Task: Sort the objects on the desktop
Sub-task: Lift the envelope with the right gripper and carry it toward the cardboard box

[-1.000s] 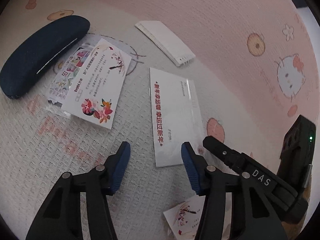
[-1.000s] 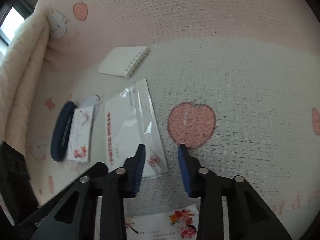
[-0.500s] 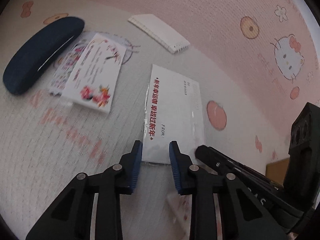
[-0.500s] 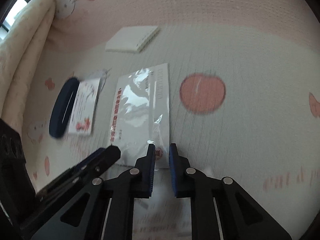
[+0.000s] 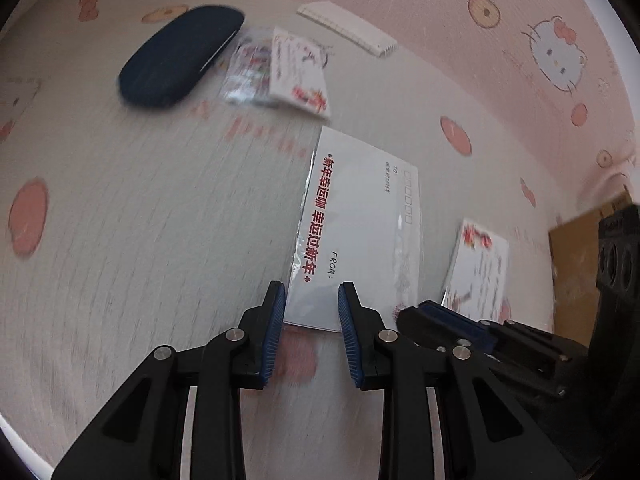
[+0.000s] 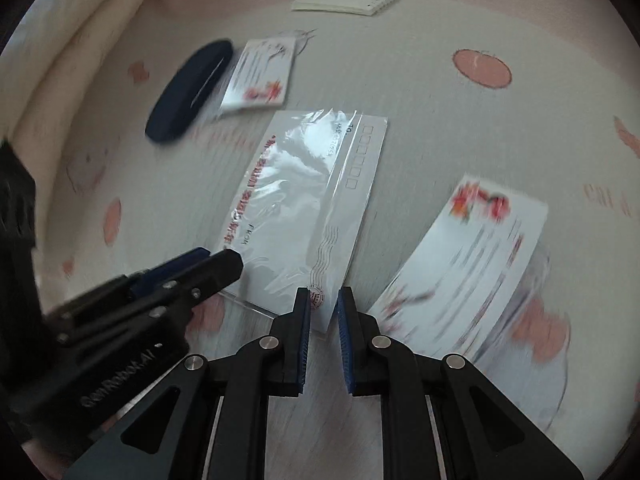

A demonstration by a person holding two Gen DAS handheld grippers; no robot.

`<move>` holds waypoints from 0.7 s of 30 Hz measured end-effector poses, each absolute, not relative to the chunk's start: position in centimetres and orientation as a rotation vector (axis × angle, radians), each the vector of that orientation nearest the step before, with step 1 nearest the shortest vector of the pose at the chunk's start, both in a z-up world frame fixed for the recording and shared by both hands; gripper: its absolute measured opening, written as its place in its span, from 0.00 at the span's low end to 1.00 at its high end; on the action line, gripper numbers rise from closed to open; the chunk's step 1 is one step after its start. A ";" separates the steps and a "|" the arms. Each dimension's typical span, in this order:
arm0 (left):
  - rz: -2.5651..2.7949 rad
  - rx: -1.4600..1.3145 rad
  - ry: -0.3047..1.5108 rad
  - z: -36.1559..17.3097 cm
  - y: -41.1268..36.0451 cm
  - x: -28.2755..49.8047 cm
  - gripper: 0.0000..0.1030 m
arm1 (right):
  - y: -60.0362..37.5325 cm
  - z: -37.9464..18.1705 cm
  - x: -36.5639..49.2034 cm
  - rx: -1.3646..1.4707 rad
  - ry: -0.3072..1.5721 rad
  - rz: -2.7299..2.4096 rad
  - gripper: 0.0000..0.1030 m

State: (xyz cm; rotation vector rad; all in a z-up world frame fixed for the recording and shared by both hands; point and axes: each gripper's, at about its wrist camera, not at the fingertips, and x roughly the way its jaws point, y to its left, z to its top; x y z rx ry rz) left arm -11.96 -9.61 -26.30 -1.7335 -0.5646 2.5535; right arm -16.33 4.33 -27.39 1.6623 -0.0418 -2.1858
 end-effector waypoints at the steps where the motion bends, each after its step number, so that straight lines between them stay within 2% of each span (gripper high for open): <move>1: 2.551 -1.737 -0.564 -26.3 -9.8 -11.3 0.27 | 4.1 -27.3 -15.5 1.659 -0.025 -2.201 0.11; 6: 2.565 -1.741 -0.616 -26.5 -9.9 -9.2 0.27 | 3.8 -27.3 -13.2 1.700 -0.036 -2.226 0.11; 11: 2.583 -1.718 -0.582 -26.2 -10.1 -9.1 0.27 | 2.7 -27.0 -11.7 1.701 0.050 -2.224 0.11; 15: 2.595 -1.718 -0.639 -25.6 -11.2 -9.2 0.27 | 1.8 -26.9 -10.5 1.695 0.061 -2.205 0.11; 21: 2.635 -1.690 -0.727 -24.3 -12.6 -7.4 0.34 | 1.3 -25.5 -9.6 1.664 0.112 -2.221 0.12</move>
